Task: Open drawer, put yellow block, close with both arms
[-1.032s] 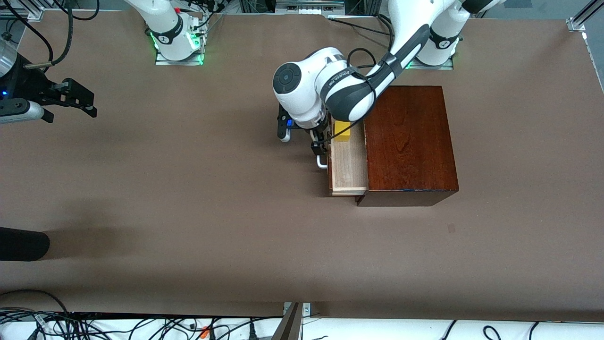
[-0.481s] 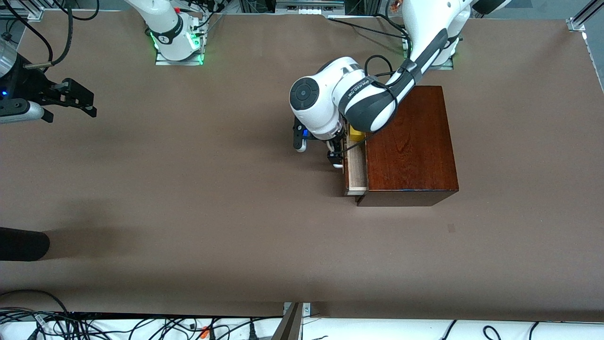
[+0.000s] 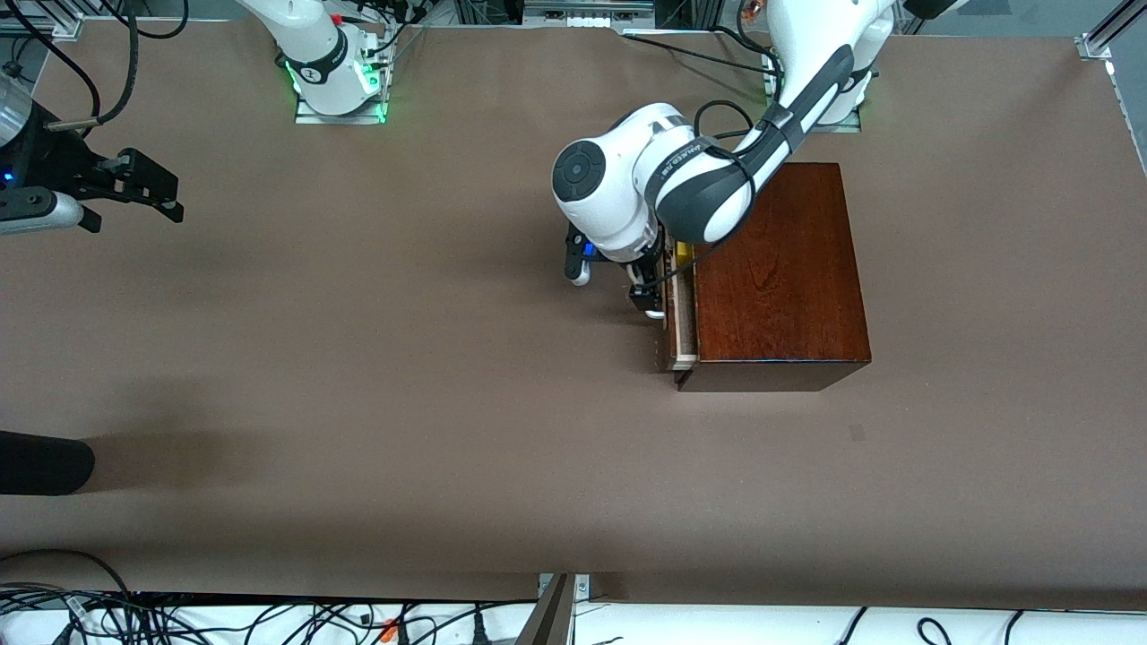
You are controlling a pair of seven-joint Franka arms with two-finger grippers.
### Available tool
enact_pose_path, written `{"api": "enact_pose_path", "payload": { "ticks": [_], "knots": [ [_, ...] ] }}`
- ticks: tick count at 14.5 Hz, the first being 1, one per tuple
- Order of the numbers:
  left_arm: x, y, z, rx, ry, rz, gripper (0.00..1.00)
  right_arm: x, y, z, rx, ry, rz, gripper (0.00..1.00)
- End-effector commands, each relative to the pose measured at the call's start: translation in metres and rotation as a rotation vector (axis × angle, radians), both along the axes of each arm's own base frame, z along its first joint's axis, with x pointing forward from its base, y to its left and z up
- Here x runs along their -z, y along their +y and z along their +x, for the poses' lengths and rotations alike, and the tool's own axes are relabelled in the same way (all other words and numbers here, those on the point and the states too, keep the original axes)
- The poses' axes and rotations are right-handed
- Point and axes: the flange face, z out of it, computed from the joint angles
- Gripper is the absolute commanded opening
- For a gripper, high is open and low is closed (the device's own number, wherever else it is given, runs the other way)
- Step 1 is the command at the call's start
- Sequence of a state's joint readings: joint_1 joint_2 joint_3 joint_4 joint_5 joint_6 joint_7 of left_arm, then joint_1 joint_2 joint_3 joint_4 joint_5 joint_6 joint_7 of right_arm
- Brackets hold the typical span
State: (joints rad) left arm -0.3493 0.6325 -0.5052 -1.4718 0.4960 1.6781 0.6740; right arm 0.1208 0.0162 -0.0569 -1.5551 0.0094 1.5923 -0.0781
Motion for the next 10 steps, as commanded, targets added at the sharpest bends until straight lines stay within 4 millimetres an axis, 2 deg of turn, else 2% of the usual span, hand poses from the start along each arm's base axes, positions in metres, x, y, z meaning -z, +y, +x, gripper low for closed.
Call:
{"api": "enact_pose_path", "payload": {
  "ticks": [1, 10],
  "knots": [
    [-0.001, 0.033, 0.007, -0.001, -0.004, 0.048, 1.0, -0.006, -0.002, 0.001, 0.01, 0.0, -0.011, 1.0],
    [0.003, 0.057, 0.011, -0.102, 0.014, 0.125, 1.0, -0.006, -0.002, 0.001, 0.01, 0.0, -0.011, 1.0]
  ]
}}
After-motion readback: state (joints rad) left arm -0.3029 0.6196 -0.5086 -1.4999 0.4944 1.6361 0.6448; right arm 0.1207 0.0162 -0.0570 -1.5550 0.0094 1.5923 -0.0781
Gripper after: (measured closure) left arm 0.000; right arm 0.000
